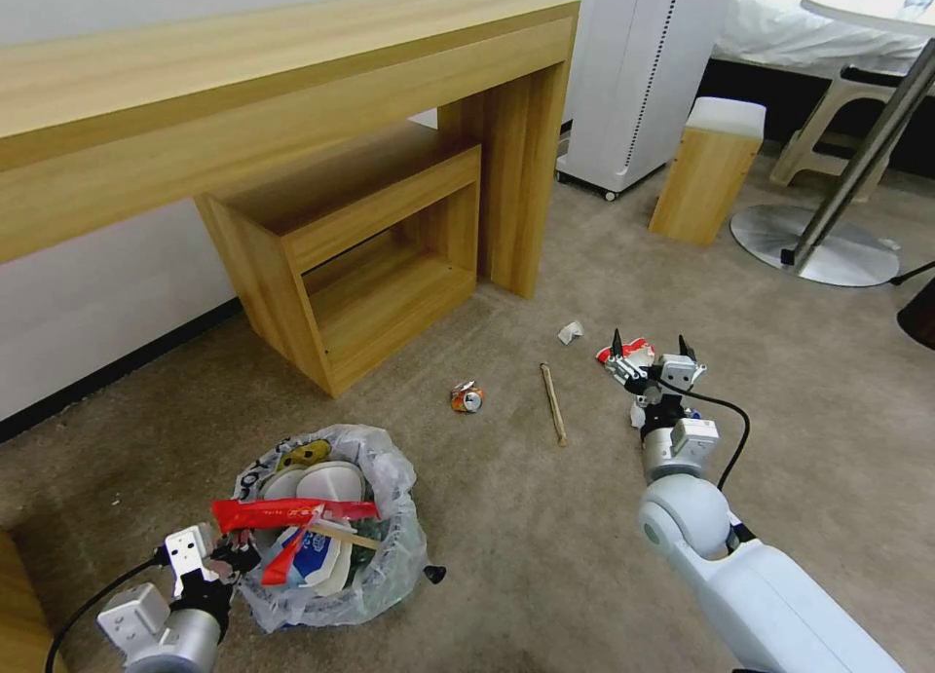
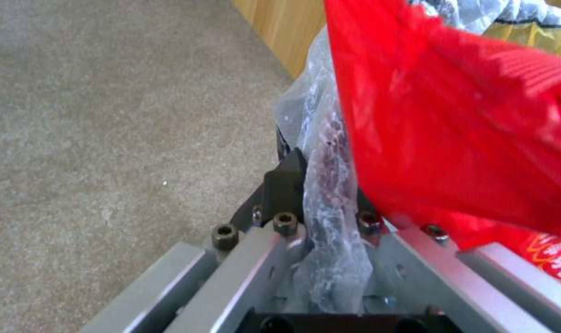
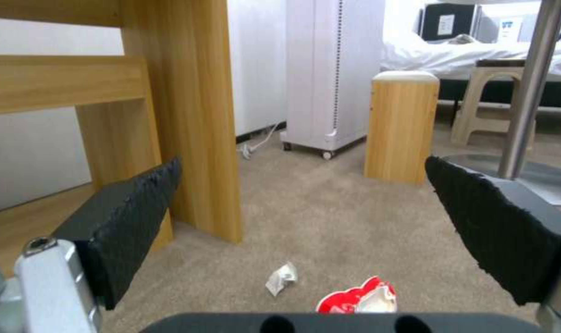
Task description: Pick up the trash bin and place the garbage on the floor into it.
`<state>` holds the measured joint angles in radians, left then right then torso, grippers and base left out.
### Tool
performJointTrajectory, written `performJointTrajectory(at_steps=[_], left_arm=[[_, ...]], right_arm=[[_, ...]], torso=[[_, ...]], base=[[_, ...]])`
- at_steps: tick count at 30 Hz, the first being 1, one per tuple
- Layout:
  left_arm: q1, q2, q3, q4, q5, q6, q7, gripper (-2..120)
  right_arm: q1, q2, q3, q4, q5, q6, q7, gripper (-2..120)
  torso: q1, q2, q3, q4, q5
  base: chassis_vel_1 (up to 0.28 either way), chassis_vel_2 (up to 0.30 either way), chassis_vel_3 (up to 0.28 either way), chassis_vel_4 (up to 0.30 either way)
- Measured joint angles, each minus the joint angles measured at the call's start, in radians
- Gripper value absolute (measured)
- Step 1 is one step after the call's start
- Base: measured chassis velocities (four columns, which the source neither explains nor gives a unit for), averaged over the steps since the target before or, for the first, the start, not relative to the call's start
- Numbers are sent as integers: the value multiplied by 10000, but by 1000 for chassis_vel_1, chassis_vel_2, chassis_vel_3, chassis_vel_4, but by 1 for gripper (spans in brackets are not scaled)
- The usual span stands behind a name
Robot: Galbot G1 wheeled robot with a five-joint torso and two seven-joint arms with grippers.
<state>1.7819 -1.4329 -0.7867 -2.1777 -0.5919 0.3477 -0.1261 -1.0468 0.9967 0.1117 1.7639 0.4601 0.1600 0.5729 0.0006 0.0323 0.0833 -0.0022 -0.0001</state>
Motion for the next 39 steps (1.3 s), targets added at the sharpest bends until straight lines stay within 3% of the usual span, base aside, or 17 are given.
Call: performJointTrajectory(at_steps=[19,39], left_arm=[[-61,2,-105,141,-51,30,-78,1],[-157,-37,-64,214,-36,-24,-77,1]], right_arm=[[103,49,-96,-289,-18,180,-430,100],[156,151,-325,-520,-294,505,-472,100]], torso=[[-1,0,-1,-1,0],[1,-1,2,-2,0]], base=[[-12,11,6,-12],[-173,184,177,-183]])
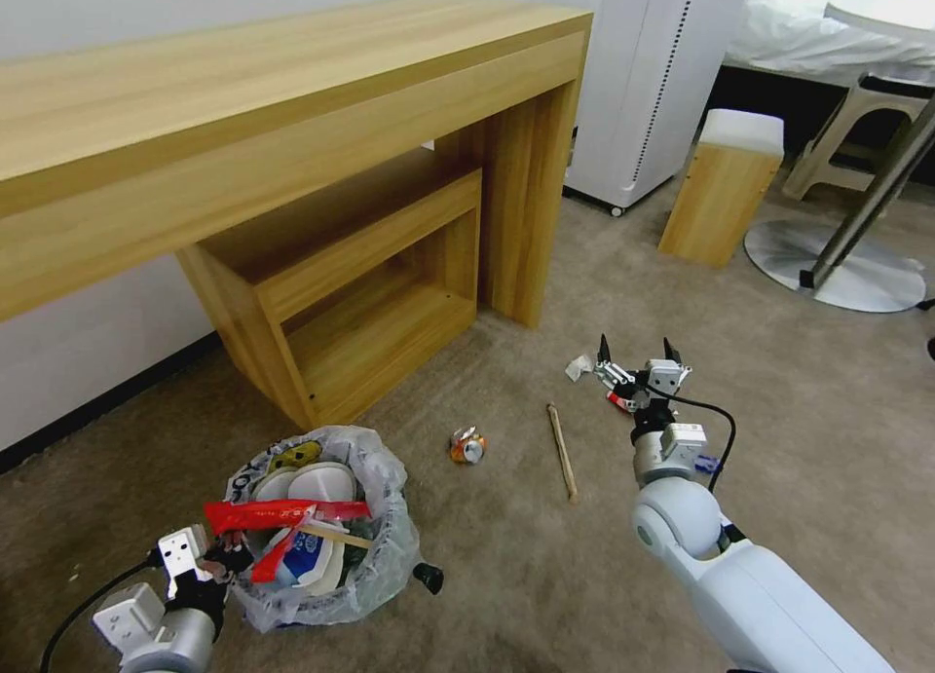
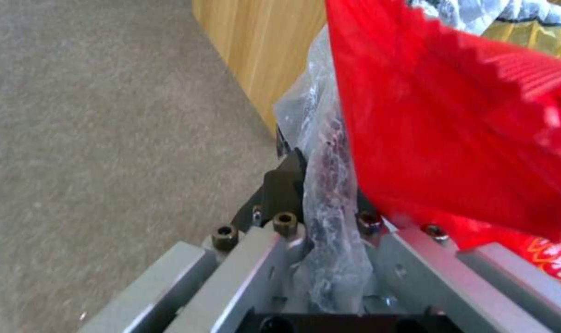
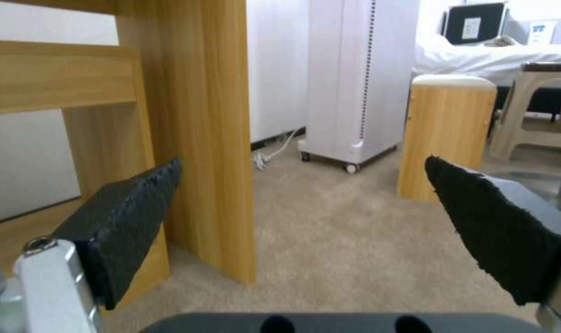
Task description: Pick up the trash bin and place the garbage on the floor into it.
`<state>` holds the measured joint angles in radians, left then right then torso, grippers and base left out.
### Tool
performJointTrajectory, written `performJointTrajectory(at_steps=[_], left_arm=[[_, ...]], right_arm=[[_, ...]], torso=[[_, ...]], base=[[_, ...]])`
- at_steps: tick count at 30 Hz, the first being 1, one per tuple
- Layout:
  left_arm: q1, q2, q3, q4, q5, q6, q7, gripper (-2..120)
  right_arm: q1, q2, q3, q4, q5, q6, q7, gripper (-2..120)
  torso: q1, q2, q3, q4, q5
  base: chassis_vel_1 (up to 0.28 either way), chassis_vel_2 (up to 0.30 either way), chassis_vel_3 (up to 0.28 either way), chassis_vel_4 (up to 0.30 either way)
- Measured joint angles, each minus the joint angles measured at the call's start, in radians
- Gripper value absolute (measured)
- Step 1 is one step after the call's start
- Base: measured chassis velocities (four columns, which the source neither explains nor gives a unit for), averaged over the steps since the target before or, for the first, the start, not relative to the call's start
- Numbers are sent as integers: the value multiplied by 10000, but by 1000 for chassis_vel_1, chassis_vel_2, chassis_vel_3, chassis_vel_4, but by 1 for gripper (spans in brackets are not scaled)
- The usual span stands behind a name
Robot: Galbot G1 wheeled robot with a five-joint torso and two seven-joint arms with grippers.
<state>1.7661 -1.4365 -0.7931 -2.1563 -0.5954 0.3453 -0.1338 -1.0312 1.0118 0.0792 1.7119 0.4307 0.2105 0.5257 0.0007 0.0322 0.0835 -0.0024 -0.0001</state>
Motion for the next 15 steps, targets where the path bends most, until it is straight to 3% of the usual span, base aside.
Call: performJointTrajectory(at_steps=[15], left_arm=[[2,117,0,-73,-149,126,-48,1]], right_arm=[[234,10,-288,-126,-11,116,-47,100]], torso=[[-1,1,-4,1,0]], base=[[-10,15,10,-8]])
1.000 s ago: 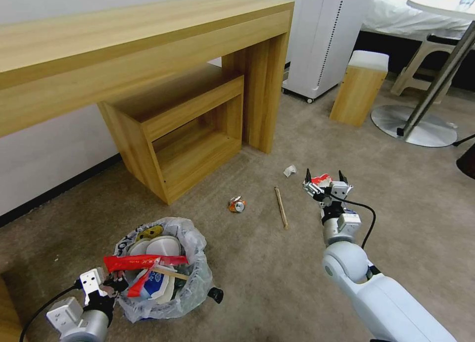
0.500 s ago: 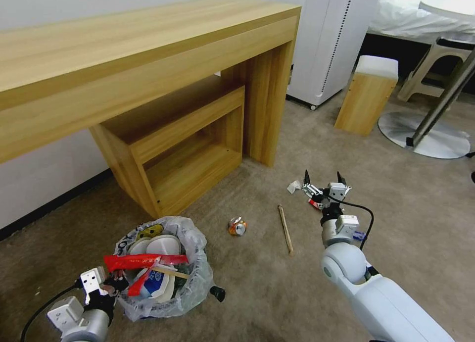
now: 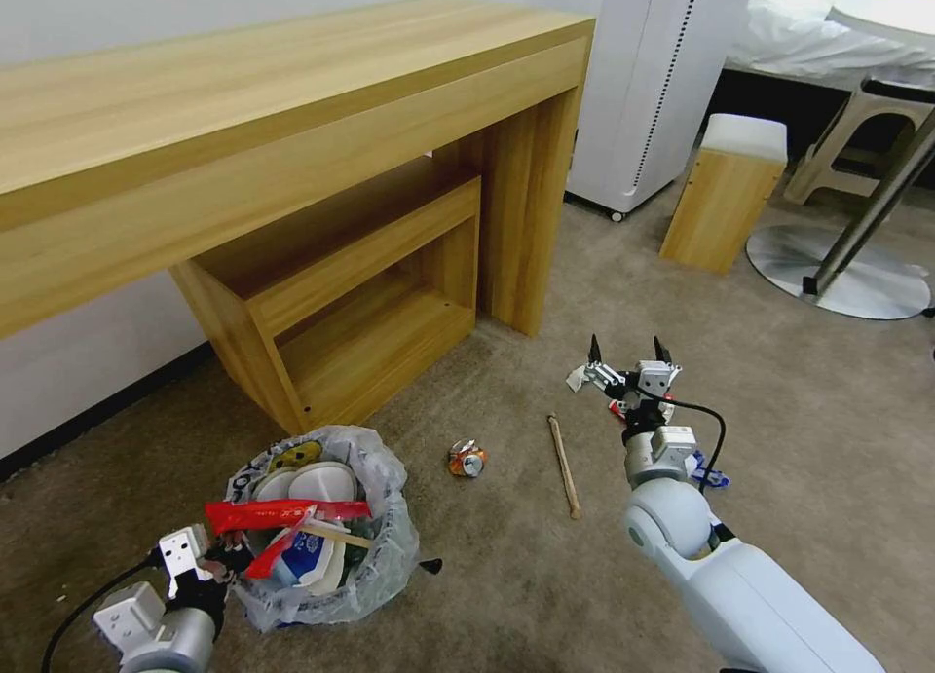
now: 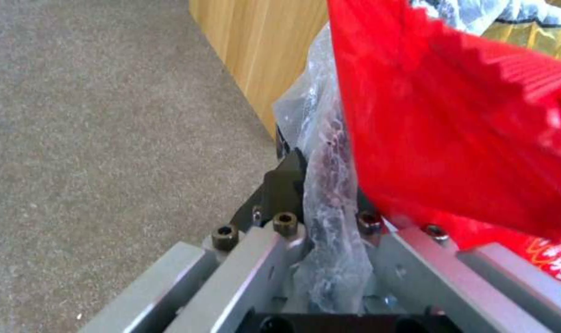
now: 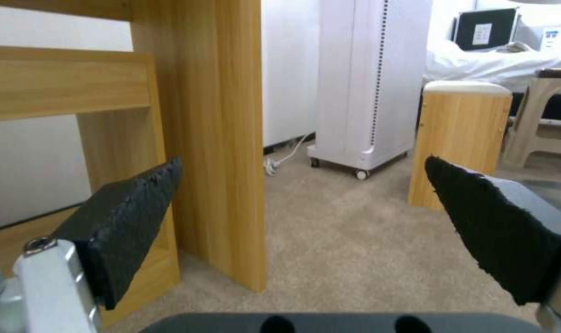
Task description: Pick up the trash bin and place the garbage on the floor into it.
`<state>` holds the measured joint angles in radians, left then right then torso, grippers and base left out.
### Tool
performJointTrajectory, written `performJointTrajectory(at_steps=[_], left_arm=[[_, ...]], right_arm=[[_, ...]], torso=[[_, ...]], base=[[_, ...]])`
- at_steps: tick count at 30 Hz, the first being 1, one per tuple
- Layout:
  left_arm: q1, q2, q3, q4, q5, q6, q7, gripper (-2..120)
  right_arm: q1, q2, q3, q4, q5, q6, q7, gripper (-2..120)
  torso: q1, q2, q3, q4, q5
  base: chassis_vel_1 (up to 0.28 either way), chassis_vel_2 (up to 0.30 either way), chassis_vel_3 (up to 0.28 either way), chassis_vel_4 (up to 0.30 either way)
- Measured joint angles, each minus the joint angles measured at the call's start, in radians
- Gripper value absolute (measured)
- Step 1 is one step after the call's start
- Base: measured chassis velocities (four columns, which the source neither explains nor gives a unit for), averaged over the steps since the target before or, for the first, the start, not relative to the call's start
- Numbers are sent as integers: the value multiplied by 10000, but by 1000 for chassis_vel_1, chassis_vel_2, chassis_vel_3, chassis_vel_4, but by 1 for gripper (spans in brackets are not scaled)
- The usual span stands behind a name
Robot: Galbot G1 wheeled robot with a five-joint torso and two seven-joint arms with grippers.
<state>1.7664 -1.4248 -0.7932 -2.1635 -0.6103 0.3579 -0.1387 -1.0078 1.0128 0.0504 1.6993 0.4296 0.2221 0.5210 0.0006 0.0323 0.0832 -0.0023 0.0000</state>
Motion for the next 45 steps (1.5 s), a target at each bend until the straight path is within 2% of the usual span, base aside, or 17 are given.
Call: performJointTrajectory(at_steps=[16,24,26,27,29,31,34,38,41,45], left_arm=[[-4,155,15,0,-123,54,-9,1],[28,44,50,15,-37,26,0,1],[18,-41,71,37,22,-12,25,1],[18,-41,71,37,22,-12,25,1],[5,-78,71,71,51,-33,32,1],[-1,-92,72,89,60,-41,36,1],[-37,-150,73,162,108,-51,42,1],[-56,-180,75,198,127,-60,43,1],[-99,-214,79,266,158,-88,44,1],[-152,-226,82,307,160,-97,44,1]], right_arm=[[200,-6,-360,25,276,-129,-84,100],[636,-203,-1018,262,1976,-1083,248,100],[920,-96,-1422,221,3094,-1829,740,100],[920,-96,-1422,221,3094,-1829,740,100],[1104,91,-1693,119,3840,-2432,1030,100],[1197,218,-1831,-27,4075,-2615,1193,100],[1507,934,-2194,-656,4631,-2991,1638,100],[1644,1319,-2354,-928,4944,-3297,1918,100],[1796,1883,-2560,-1522,5262,-3773,2166,100],[1870,2372,-2743,-2210,5288,-3910,2330,100]], torso=[[0,0,1,0,1],[0,0,1,0,0],[0,0,1,0,1],[0,0,1,0,1],[0,0,1,0,-3],[0,0,1,0,-1],[0,0,2,0,0],[0,0,1,2,-1],[0,0,1,2,-3],[-1,0,2,0,0]], base=[[0,0,0,0],[0,0,0,0],[0,0,0,0],[0,0,0,0],[0,0,0,0],[0,0,0,0],[0,0,0,0],[0,0,0,0],[0,0,0,0],[0,0,0,0]])
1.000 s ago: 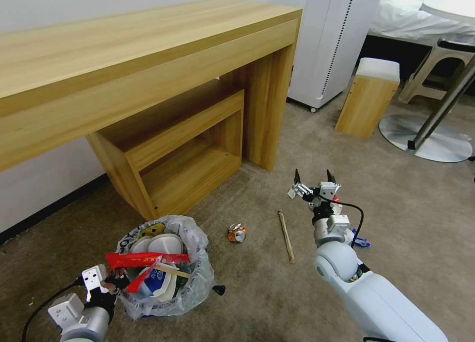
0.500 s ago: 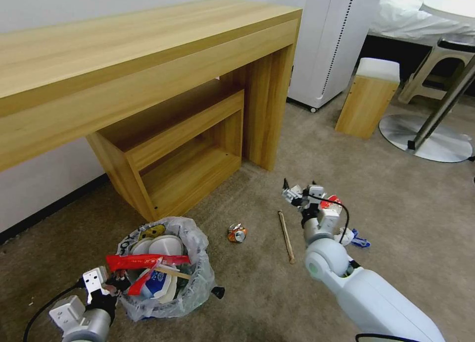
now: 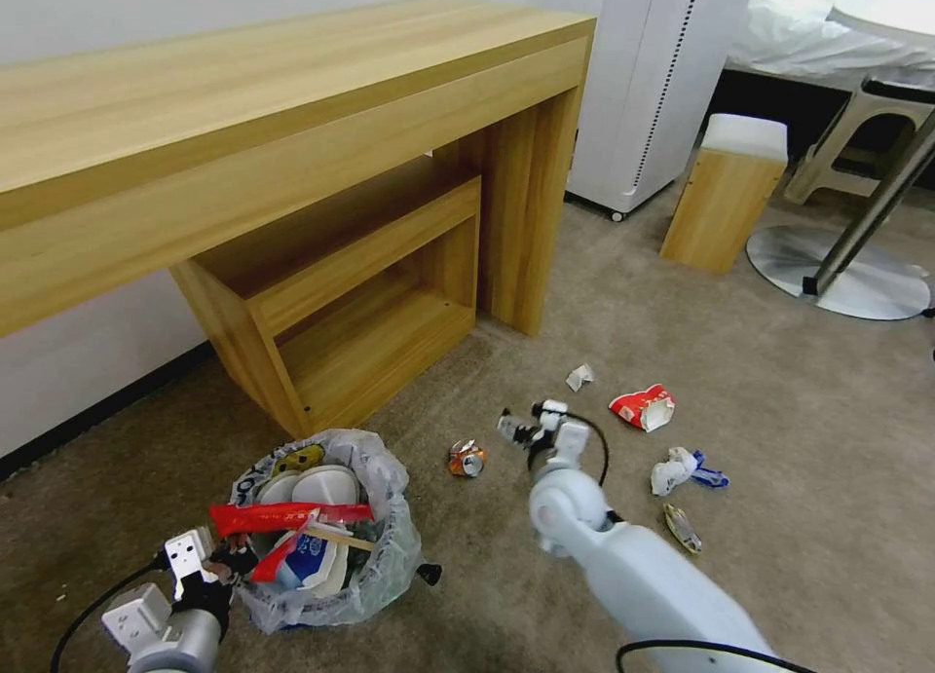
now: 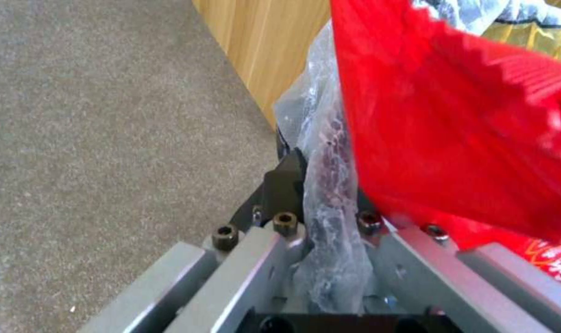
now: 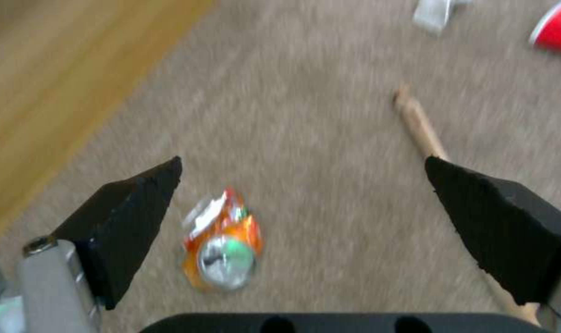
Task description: Pick up the trash bin and place the garbage on the floor into it.
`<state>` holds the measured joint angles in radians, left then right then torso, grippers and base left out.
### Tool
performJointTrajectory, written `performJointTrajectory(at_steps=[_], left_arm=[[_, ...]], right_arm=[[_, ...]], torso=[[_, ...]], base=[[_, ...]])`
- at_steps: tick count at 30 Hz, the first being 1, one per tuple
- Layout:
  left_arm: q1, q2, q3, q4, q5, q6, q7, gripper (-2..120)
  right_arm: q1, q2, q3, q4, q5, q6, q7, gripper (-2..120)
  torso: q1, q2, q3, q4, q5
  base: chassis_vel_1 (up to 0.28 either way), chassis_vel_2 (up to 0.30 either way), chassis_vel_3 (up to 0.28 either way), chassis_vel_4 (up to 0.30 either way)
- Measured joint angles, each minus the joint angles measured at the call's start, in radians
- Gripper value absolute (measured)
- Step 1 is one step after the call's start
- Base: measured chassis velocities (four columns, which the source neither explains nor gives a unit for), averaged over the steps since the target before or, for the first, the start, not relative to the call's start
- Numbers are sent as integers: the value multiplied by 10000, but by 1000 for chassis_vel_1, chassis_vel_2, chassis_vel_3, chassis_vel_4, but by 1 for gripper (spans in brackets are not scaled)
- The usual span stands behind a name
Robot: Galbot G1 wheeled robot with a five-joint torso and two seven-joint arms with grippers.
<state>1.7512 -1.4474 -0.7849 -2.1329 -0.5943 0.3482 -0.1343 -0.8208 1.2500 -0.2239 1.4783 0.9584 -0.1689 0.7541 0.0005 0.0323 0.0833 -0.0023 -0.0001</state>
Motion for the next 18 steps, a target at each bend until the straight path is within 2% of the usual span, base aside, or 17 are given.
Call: performJointTrajectory(at_steps=[3,7,18], left_arm=[[-23,-8,9,56,16,-35,-1,1],[-17,-8,35,76,37,-74,-1,1],[50,-8,65,76,50,-187,18,1]], right_arm=[[110,566,-161,-1025,-166,51,79,100],[298,933,-229,-1844,-300,125,37,100],[900,1651,-598,-3888,-813,446,-357,95]], torso=[[0,0,0,0,-1],[1,0,0,0,-2],[0,-1,0,1,0]], base=[[0,0,0,0],[0,0,0,0],[0,0,0,0]])
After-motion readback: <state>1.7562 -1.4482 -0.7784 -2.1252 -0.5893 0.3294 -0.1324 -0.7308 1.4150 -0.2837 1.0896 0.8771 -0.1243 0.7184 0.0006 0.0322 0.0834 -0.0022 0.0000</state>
